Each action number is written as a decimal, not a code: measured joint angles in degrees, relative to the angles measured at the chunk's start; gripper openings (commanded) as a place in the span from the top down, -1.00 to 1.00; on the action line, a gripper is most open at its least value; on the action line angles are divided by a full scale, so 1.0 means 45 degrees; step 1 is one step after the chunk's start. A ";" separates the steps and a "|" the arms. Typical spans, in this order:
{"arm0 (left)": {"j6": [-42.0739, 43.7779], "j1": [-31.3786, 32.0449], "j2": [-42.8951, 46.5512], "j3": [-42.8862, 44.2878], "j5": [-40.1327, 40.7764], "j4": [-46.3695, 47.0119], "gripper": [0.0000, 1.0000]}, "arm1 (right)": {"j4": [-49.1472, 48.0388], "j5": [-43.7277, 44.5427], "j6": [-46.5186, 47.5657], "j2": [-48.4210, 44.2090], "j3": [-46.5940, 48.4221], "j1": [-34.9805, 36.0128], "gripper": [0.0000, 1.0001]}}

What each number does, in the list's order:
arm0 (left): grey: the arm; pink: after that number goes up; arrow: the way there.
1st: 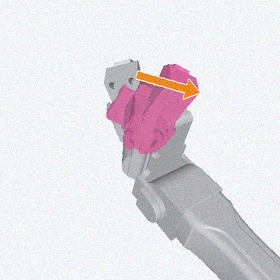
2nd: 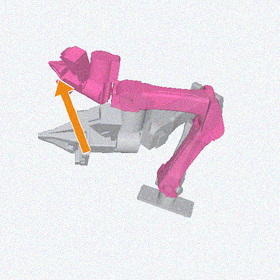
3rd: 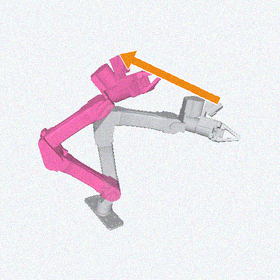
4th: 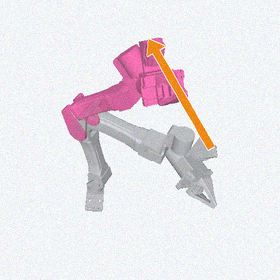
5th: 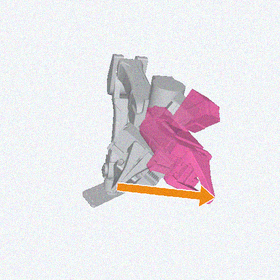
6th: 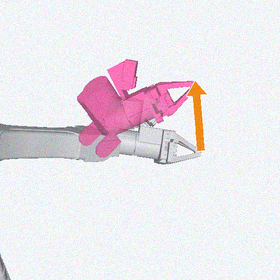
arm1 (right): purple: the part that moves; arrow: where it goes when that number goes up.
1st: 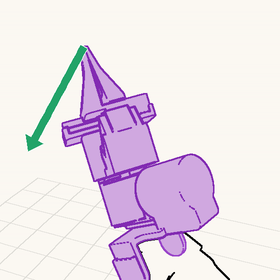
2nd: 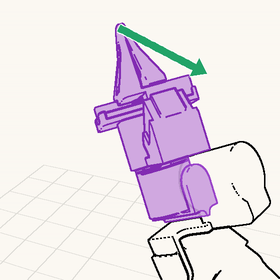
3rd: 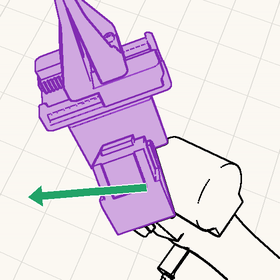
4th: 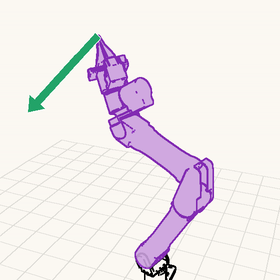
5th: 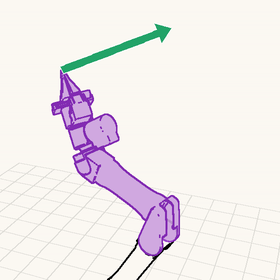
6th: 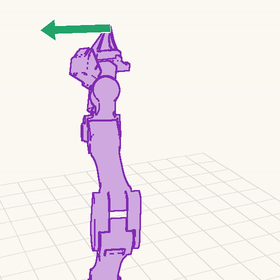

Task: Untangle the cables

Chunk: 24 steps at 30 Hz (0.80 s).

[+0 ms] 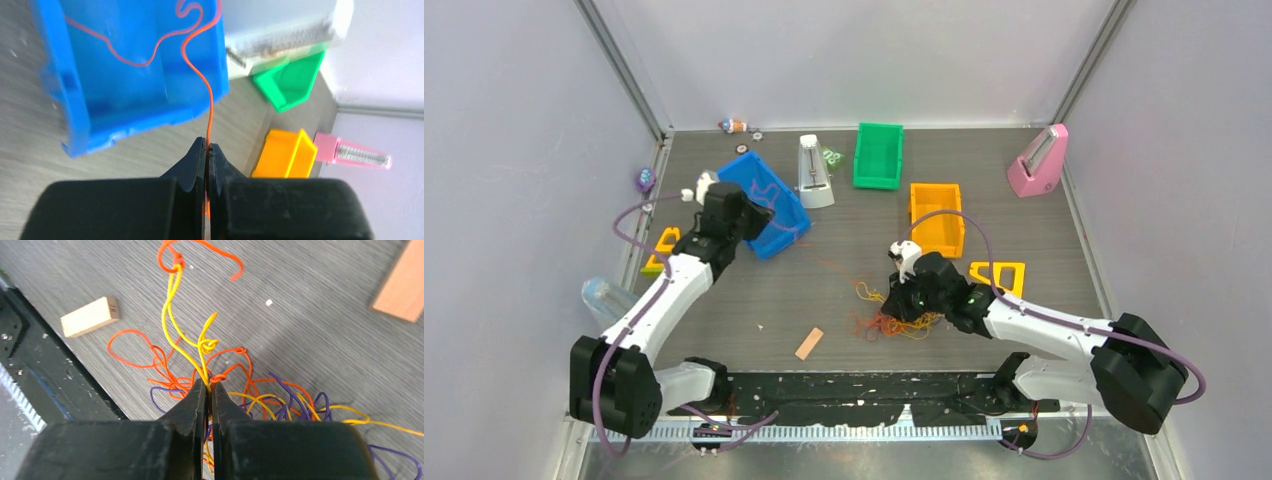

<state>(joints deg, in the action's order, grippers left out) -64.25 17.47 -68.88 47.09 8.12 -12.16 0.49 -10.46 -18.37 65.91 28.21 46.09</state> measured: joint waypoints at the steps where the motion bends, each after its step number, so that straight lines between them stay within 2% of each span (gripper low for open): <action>1: 0.0287 -0.0374 0.0083 0.0296 -0.0136 -0.0073 1.00 | 0.0233 0.0185 -0.0063 -0.0019 -0.0019 0.0000 0.89; 7: 0.1379 -0.3308 -0.0811 0.1865 -0.0918 -0.0957 1.00 | 0.1423 0.1117 -0.0418 -0.0427 -0.0034 0.0000 0.89; 11: 0.1744 -0.4235 -0.1700 0.2735 -0.1443 -0.1268 1.00 | 0.1972 0.1506 -0.0636 -0.0889 -0.0238 0.0000 0.89; 24: 0.2317 -0.4653 -0.3599 0.3546 -0.2569 -0.1316 1.00 | 0.2642 0.1700 -0.0947 -0.1923 -0.0602 0.0000 0.89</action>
<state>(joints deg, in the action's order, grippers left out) -53.82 -3.46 -85.08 63.05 -3.44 -18.09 12.38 -2.81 -22.63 57.25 25.50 46.09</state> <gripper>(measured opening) 0.005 0.097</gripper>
